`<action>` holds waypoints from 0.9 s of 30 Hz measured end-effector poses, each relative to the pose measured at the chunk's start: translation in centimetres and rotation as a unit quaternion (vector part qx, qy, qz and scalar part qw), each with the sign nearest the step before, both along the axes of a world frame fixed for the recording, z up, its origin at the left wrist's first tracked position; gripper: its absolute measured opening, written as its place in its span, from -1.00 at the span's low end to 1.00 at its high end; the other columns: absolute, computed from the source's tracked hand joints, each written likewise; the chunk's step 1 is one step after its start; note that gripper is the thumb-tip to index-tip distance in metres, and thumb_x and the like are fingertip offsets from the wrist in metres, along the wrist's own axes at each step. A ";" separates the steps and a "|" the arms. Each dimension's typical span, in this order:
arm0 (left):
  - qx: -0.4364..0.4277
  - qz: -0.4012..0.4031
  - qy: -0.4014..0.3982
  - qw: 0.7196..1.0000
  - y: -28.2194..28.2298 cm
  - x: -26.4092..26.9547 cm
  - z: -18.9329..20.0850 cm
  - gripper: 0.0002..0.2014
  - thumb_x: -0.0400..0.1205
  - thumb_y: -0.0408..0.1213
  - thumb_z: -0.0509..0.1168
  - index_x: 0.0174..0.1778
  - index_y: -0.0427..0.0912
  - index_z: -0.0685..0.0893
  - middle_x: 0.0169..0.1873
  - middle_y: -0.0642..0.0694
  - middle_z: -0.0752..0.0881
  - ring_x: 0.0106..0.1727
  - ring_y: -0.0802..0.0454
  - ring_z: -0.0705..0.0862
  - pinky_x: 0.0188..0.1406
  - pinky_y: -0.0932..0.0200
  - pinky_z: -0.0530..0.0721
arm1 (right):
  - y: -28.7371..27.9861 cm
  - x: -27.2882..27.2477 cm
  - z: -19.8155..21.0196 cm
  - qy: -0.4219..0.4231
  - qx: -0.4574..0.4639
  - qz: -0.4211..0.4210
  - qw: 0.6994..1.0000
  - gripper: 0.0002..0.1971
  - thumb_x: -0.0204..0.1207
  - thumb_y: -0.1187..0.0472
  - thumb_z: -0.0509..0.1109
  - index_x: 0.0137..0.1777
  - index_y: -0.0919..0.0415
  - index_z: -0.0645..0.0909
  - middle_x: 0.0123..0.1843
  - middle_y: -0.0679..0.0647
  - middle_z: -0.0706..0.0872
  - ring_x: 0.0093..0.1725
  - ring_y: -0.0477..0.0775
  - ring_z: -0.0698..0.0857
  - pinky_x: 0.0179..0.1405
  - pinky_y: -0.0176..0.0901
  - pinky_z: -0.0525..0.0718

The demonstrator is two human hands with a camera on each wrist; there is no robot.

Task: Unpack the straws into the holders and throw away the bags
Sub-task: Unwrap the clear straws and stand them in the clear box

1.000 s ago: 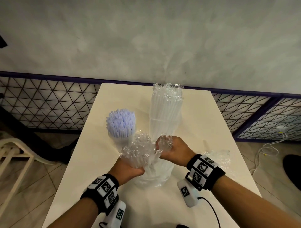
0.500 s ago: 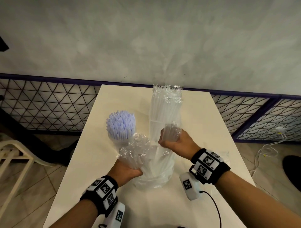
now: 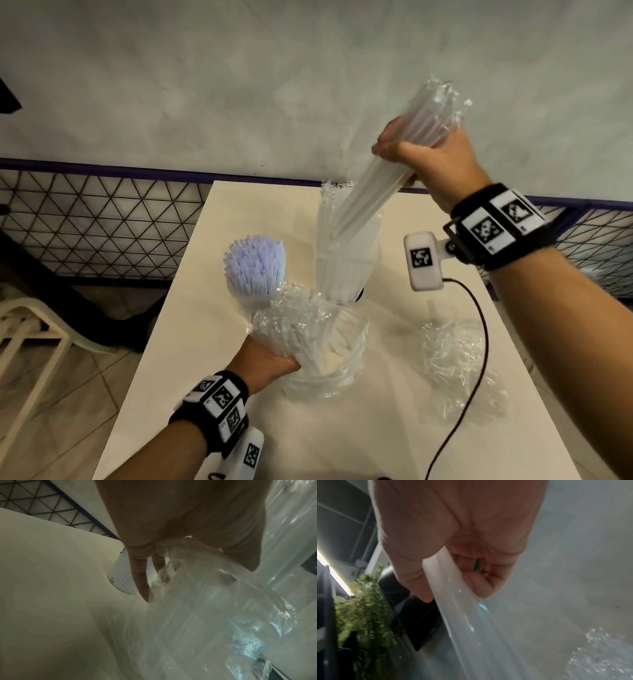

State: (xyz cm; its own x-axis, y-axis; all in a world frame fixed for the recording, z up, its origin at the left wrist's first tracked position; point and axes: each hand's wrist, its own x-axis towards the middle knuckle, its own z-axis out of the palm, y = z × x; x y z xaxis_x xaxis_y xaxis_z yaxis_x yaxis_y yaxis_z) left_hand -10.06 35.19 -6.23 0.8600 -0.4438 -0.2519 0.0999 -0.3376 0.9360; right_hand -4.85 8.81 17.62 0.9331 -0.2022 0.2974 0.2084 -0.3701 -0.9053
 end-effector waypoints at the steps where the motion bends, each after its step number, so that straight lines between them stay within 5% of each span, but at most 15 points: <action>1: 0.000 -0.001 0.000 1.000 0.0 0.0 0.0 -0.62 0.12 -0.13 0.54 -0.15 -0.08 0.79 -0.19 0.02 0.86 -0.08 0.19 0.81 0.03 0.27 0.68 | 0.1 0.8 -0.2 0.006 -0.010 0.002 1.000 -0.88 0.40 0.28 0.58 -0.15 0.06 0.74 -0.18 -0.03 0.81 -0.17 0.05 0.81 -0.32 -0.01 0.73; 5: 0.013 0.001 0.005 1.000 0.1 0.0 -0.2 -0.64 0.19 -0.22 0.59 -0.09 -0.11 0.79 -0.18 0.05 0.86 -0.07 0.22 0.80 0.03 0.30 0.66 | 0.3 3.7 -2.4 0.061 -0.056 0.016 0.996 -0.86 0.43 0.23 0.61 -0.05 0.08 0.74 -0.07 0.10 0.84 0.00 0.23 0.82 -0.11 0.24 0.79; 8: 0.011 0.011 0.009 1.000 0.1 -0.1 0.0 -0.70 0.30 -0.45 0.61 -0.11 -0.12 0.78 -0.22 0.14 0.85 -0.11 0.30 0.79 -0.07 0.44 0.62 | 0.6 5.3 -5.0 0.120 -0.077 0.024 0.989 -0.68 0.40 0.14 0.65 0.11 0.14 0.71 0.01 0.11 0.83 0.03 0.19 0.81 -0.18 0.03 0.78; 10: 0.009 0.011 0.013 1.000 0.0 -0.1 0.3 -0.72 0.31 -0.52 0.58 -0.18 -0.12 0.76 -0.32 0.22 0.83 -0.19 0.41 0.76 -0.19 0.55 0.58 | 0.7 6.0 -7.0 0.145 -0.079 0.003 0.986 -0.46 0.28 0.07 0.72 0.24 0.11 0.63 0.09 0.04 0.80 0.08 0.10 0.80 -0.05 -0.02 0.78; 13: 0.006 0.019 0.026 0.999 0.0 -0.2 0.4 -0.73 0.31 -0.52 0.57 -0.16 -0.15 0.76 -0.33 0.21 0.83 -0.22 0.42 0.76 -0.19 0.52 0.58 | 0.4 6.8 -8.8 0.111 -0.084 -0.034 0.990 -0.19 0.07 -0.02 0.79 0.34 -0.03 0.52 0.19 -0.06 0.72 0.08 -0.08 0.73 0.16 -0.10 0.74; 15: 0.005 0.019 0.027 0.999 0.1 -0.2 0.4 -0.72 0.32 -0.50 0.58 -0.13 -0.15 0.76 -0.31 0.22 0.83 -0.19 0.42 0.76 -0.19 0.55 0.57 | 0.3 7.0 -8.9 0.071 -0.087 -0.053 0.992 -0.16 0.11 0.03 0.79 0.39 -0.10 0.45 0.21 -0.06 0.66 -0.02 -0.14 0.65 0.02 -0.24 0.68; 17: 0.002 0.015 0.025 1.000 0.0 -0.2 0.6 -0.71 0.33 -0.52 0.57 -0.14 -0.12 0.76 -0.31 0.26 0.82 -0.20 0.44 0.75 -0.21 0.59 0.57 | 0.4 7.0 -8.9 0.021 -0.136 -0.051 0.989 -0.15 0.22 0.02 0.75 0.48 -0.11 0.38 0.34 -0.05 0.58 0.11 -0.08 0.60 0.08 -0.31 0.61; 21: 0.006 0.002 0.010 1.000 -0.1 -0.2 0.9 -0.73 0.35 -0.52 0.55 -0.20 -0.06 0.75 -0.36 0.28 0.81 -0.25 0.49 0.72 -0.23 0.63 0.53 | 0.2 7.5 -10.2 -0.031 -0.400 0.051 0.915 -0.26 0.54 -0.07 0.45 0.67 0.07 0.29 0.67 0.07 0.38 0.66 0.14 0.32 0.63 0.15 0.34; 27: -0.004 0.021 0.020 1.000 0.0 -0.3 0.7 -0.75 0.33 -0.51 0.57 -0.17 -0.13 0.77 -0.32 0.19 0.83 -0.23 0.41 0.75 -0.20 0.55 0.55 | 0.4 6.2 -14.0 0.064 -0.553 0.131 0.820 -0.38 0.73 0.01 0.22 0.73 0.13 0.16 0.76 0.07 0.22 0.75 0.14 0.12 0.66 0.09 0.11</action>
State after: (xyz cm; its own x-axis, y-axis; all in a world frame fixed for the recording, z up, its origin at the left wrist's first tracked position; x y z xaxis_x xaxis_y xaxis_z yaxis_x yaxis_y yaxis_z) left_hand -10.38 35.20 -5.51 0.8670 -0.4104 -0.2828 0.1505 -0.3253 0.9336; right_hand 1.37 9.25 3.59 0.9396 0.3371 0.0596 0.3406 -0.9379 -0.0656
